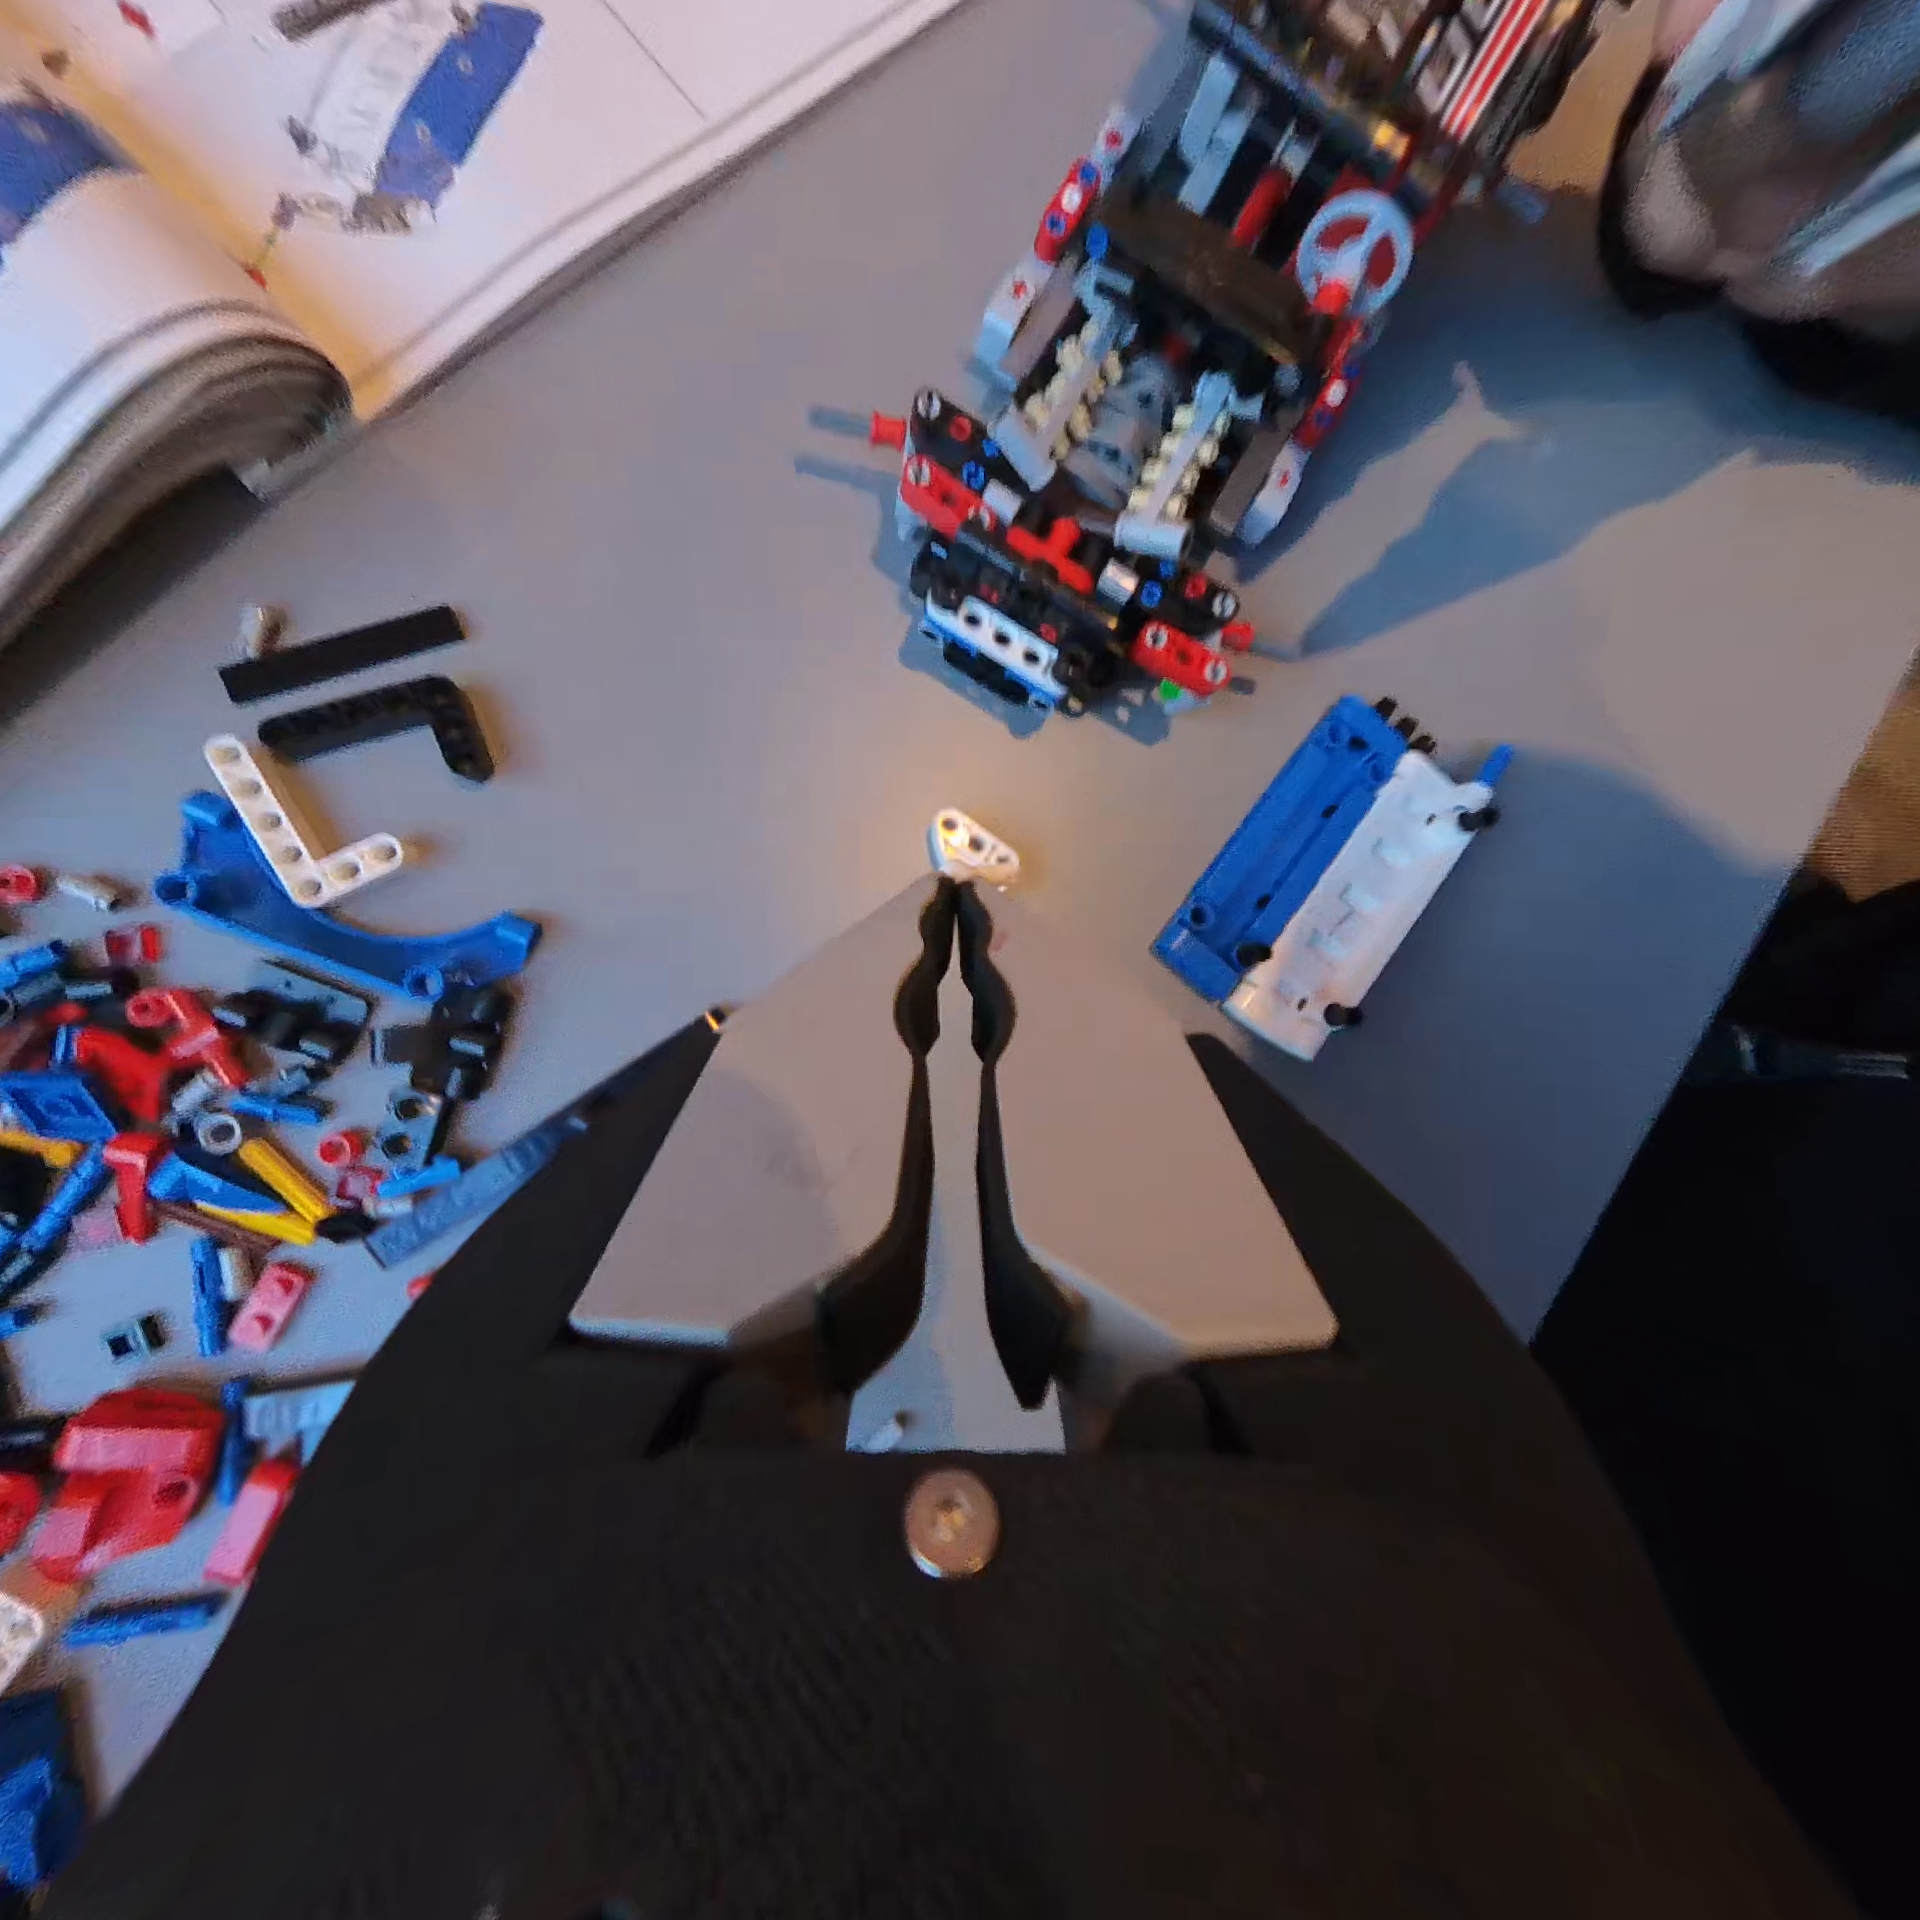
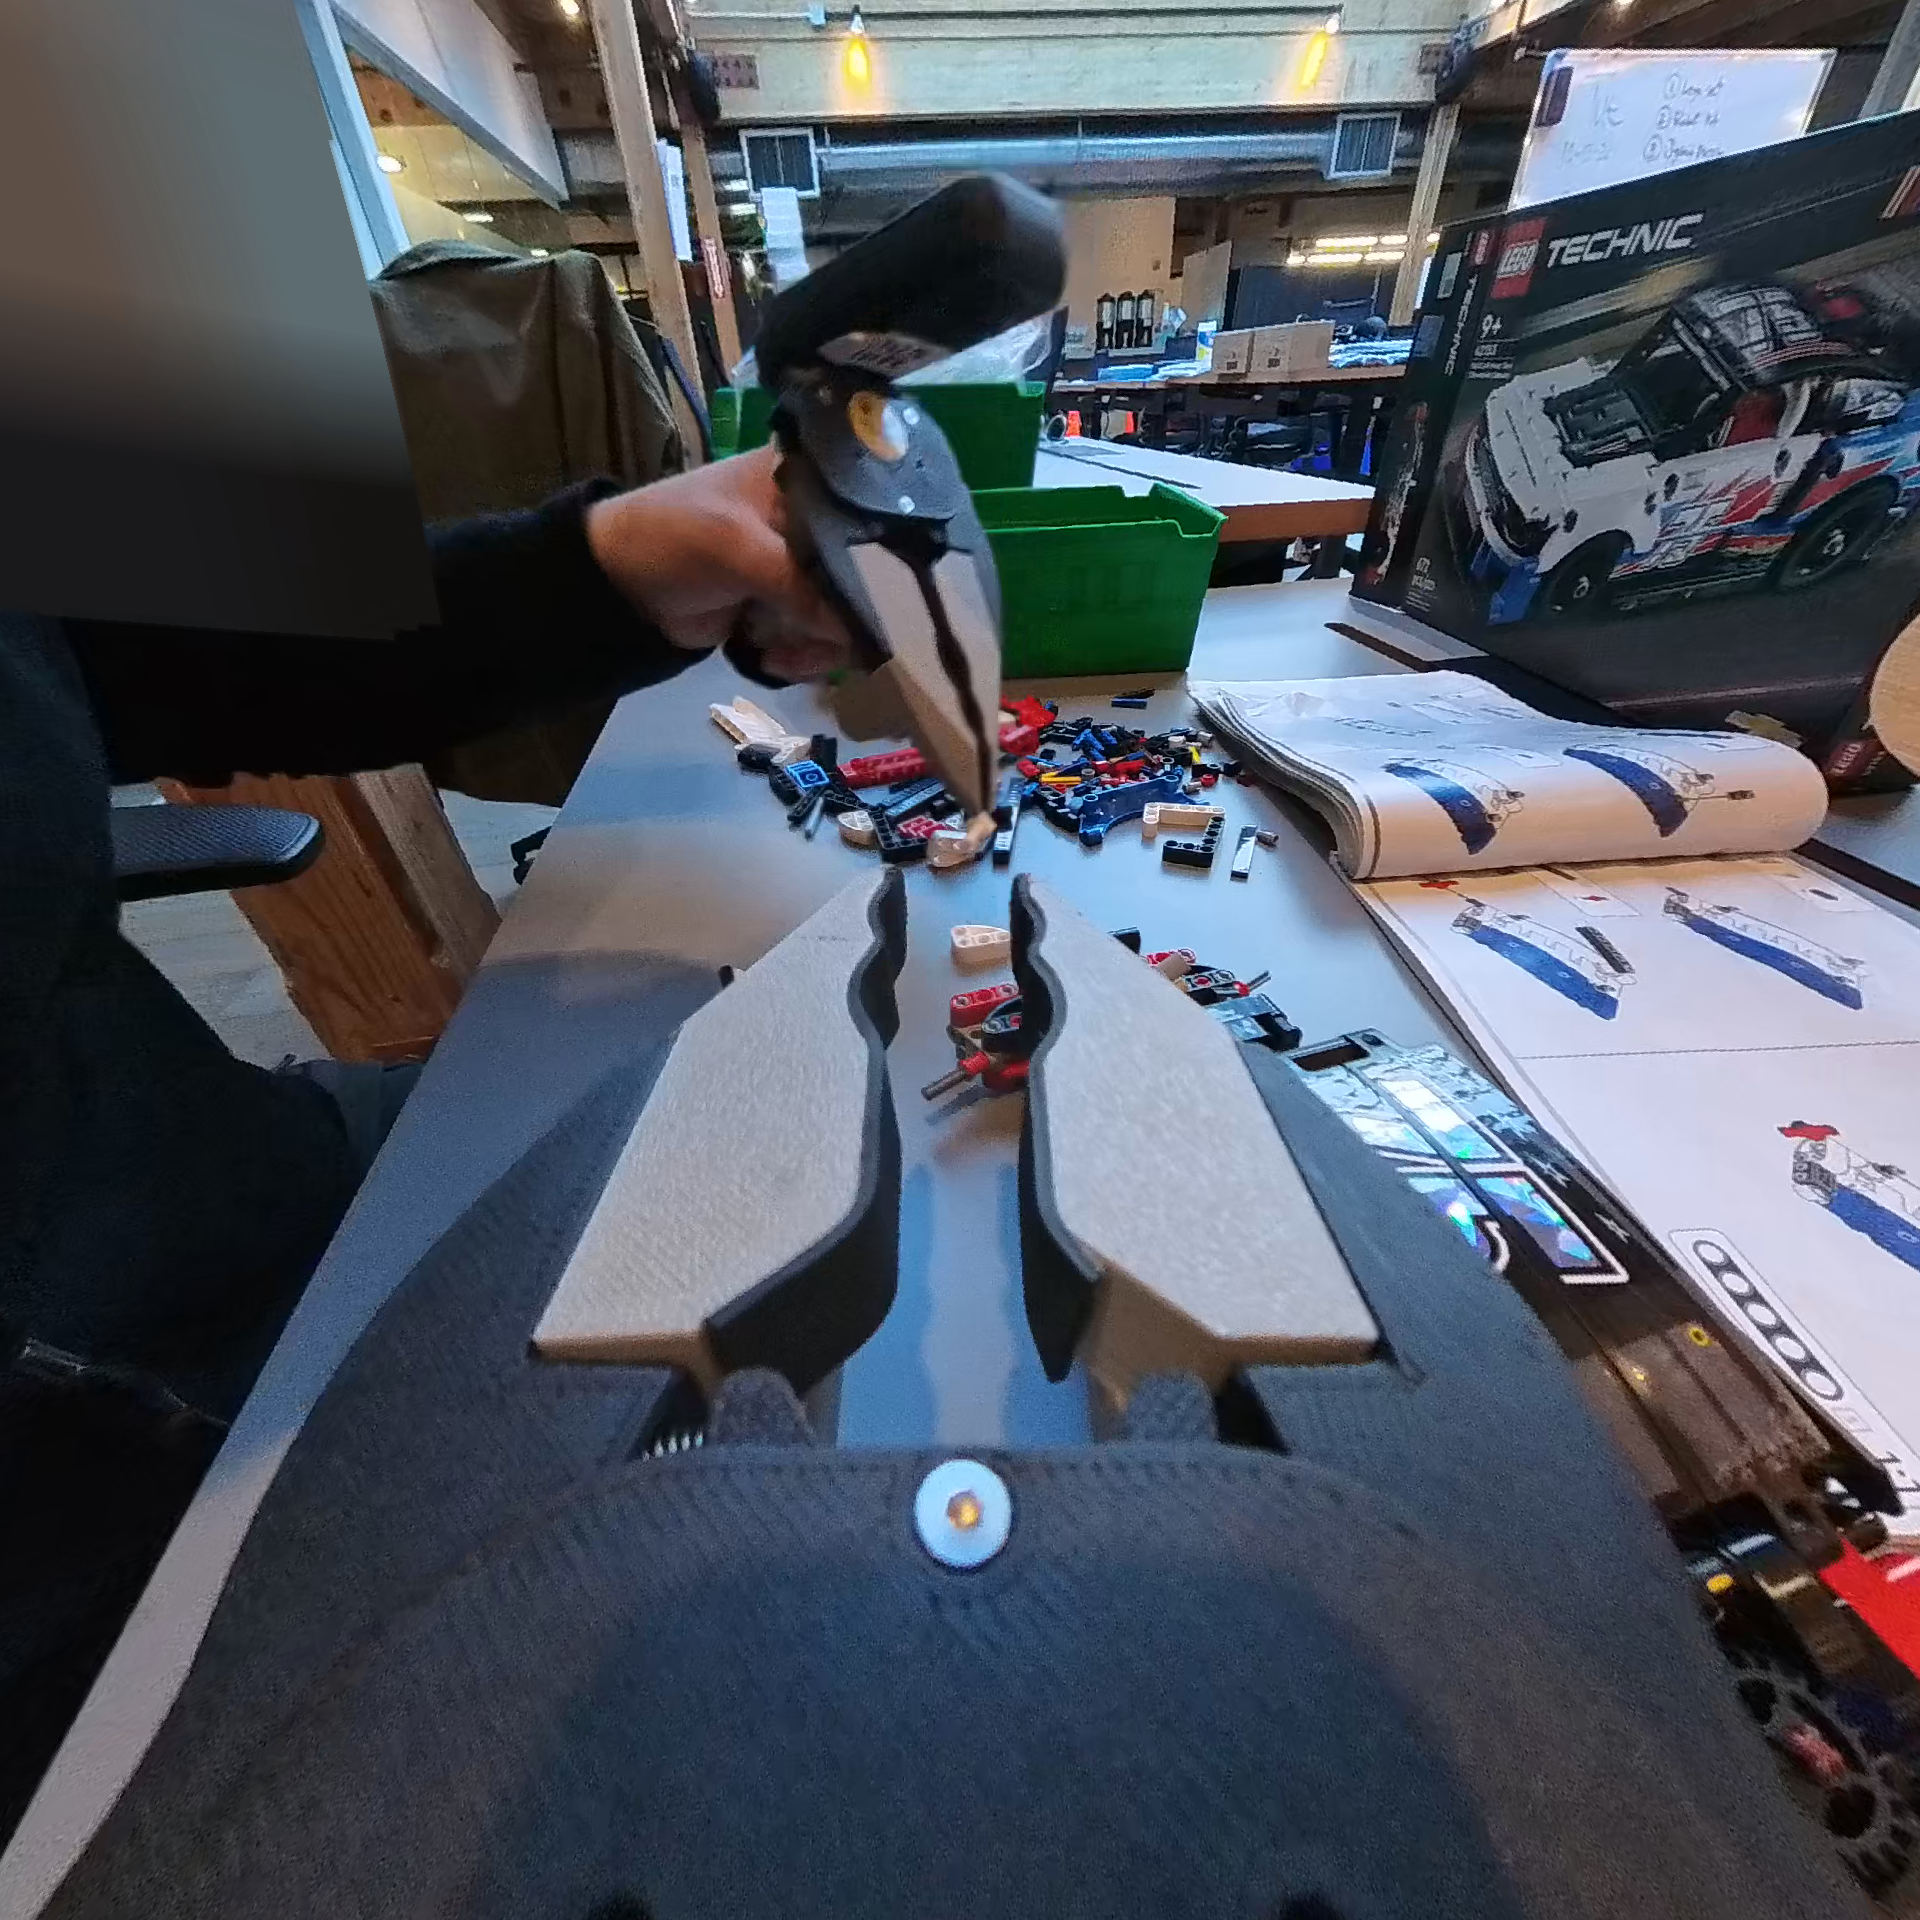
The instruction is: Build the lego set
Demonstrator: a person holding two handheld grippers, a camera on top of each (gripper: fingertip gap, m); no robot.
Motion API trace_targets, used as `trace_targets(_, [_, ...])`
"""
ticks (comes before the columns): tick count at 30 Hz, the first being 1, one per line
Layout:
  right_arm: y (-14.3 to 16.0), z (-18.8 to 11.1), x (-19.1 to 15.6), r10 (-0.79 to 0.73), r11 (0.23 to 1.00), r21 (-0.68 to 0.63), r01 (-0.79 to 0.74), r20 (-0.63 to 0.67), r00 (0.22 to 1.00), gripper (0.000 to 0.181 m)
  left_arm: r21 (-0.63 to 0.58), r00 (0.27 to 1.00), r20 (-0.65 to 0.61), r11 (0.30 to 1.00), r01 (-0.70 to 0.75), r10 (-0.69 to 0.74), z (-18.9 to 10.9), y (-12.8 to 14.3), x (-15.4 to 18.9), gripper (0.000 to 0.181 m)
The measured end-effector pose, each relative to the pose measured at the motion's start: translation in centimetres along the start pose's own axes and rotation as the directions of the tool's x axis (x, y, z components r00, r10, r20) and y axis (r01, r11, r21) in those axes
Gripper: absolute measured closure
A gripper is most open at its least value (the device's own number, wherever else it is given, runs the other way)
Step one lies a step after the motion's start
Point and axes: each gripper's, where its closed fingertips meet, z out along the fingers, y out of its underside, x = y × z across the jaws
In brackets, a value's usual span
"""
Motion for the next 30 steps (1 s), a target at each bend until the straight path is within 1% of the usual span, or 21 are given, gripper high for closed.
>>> trace_targets(2, [0.0,0.0,0.0,-0.003,1.000,-0.002,0.003,-0.001,1.000,0.164,0.003,0.998,0.064,1.000,-0.008,0.008,0.3,1.2,-0.1,0.181])
trace_targets(5, [0.3,0.0,0.2,-0.014,1.000,-0.020,0.014,-0.011,1.000,0.164,0.045,0.999,0.036,0.999,0.009,-0.011,1.1,2.2,1.1,0.181])
trace_targets(10, [0.7,0.1,0.4,0.001,1.000,-0.030,-0.001,-0.019,1.000,0.164,0.084,0.989,0.149,0.996,-0.040,0.027,1.8,3.7,0.0,0.181])
trace_targets(12, [0.8,-0.1,0.7,-0.009,0.999,-0.041,0.008,-0.035,0.999,0.164,0.110,0.988,0.153,0.993,-0.033,0.016,1.8,3.9,-0.2,0.164])
trace_targets(13, [0.9,-0.2,0.9,-0.015,0.999,-0.047,0.012,-0.045,0.999,0.164,0.123,0.989,0.144,0.992,-0.031,0.013,1.9,4.0,-0.1,0.161])
trace_targets(15, [1.0,-0.4,1.4,-0.016,0.999,-0.049,0.013,-0.063,0.998,0.165,0.149,0.988,0.154,0.988,-0.046,0.023,2.0,4.3,-0.3,0.159])
trace_targets(17, [0.9,-0.6,1.9,-0.011,0.999,-0.040,0.008,-0.079,0.997,0.165,0.193,0.986,0.160,0.979,-0.071,0.040,1.9,4.2,-0.3,0.157])
trace_targets(19, [0.7,-0.9,2.3,-0.014,1.000,-0.028,0.011,-0.098,0.995,0.165,0.231,0.984,0.168,0.969,-0.091,0.053,1.7,4.2,-0.1,0.151])
trace_targets(21, [0.4,-1.2,2.8,-0.022,1.000,-0.010,0.021,-0.121,0.992,0.166,0.280,0.972,0.221,0.950,-0.136,0.074,1.0,3.5,-0.3,0.143])
trace_targets(25, [-0.4,-2.0,3.7,-0.017,0.999,0.042,0.024,-0.158,0.987,0.164,0.382,0.949,0.297,0.897,-0.223,0.109,-0.5,2.2,-0.2,0.140])
trace_targets(26, [-0.5,-2.1,3.8,-0.021,0.998,0.048,0.030,-0.169,0.985,0.164,0.403,0.945,0.309,0.885,-0.231,0.106,-0.9,1.9,-0.3,0.140])
trace_targets(30, [-0.6,-2.5,4.6,-0.085,0.995,0.035,0.096,-0.234,0.969,0.167,0.444,0.958,0.278,0.874,-0.198,0.075,-1.4,1.7,-0.5,0.136])
